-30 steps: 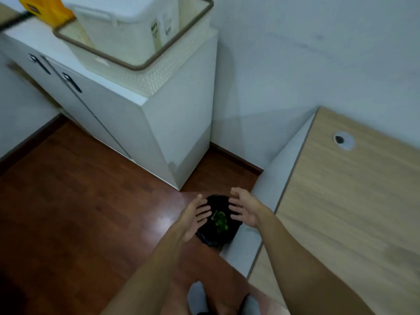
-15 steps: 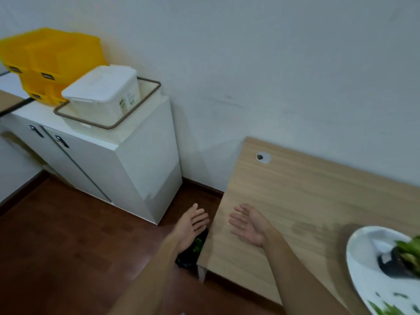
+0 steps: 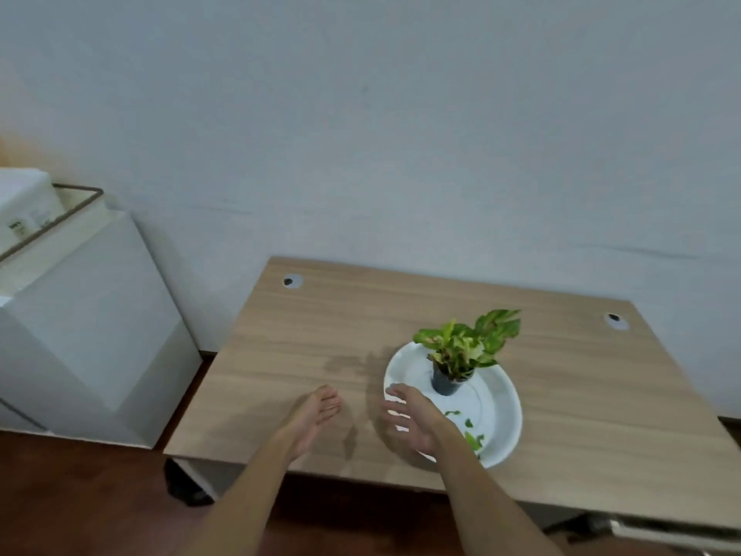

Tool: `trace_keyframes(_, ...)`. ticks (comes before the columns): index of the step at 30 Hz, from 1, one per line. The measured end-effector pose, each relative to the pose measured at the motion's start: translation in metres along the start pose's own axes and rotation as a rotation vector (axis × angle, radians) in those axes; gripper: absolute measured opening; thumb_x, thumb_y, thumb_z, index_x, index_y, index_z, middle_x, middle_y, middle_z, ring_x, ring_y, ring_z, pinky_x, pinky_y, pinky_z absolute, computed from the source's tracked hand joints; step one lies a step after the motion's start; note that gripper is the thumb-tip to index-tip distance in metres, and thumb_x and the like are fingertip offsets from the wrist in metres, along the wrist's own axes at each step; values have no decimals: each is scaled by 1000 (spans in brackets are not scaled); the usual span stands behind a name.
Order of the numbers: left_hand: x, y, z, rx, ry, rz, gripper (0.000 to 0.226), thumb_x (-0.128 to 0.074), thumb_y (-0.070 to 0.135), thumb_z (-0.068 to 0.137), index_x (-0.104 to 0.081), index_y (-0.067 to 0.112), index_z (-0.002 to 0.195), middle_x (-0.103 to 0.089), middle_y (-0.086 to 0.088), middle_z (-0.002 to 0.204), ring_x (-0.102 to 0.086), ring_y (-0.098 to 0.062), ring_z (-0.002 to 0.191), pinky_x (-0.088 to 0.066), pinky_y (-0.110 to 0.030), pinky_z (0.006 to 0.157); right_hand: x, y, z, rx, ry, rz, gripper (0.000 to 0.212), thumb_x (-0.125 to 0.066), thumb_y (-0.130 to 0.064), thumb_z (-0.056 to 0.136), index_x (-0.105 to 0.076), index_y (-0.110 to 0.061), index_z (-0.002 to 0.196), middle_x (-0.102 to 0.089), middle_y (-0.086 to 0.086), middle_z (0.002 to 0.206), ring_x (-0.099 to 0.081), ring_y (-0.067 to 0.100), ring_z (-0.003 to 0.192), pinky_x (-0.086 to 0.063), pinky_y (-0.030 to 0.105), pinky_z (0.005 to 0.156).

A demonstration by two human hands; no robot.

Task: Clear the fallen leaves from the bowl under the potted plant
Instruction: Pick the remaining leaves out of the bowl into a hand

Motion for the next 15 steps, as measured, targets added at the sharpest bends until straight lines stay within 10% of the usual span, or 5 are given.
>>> trace_keyframes(11, -101, -41, 22, 48, 62, 145, 19, -53, 14, 96, -64, 4, 108, -68, -16, 115, -64, -25, 106, -52, -32, 90, 120, 21, -4, 4, 187, -138, 34, -51, -35, 95, -58, -19, 124, -64, 2, 118, -61, 19, 108, -48, 41, 96)
trace_keyframes(15, -104, -47, 44, 42, 153, 68, 7, -56, 7, 96, -58, 7, 102, -69, -17, 107, -68, -27, 94, -57, -36, 78, 126, 22, 12, 43, 237, -305, 37, -53, -28, 92, -65, -1, 114, -62, 25, 113, -61, 36, 110, -43, 52, 103)
Point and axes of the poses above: each hand's wrist, its own z-axis towards the middle knuckle, its own x-axis out of the back of the hand, y = z × x, the point moved 2 cm from there along z, towards the middle knuckle
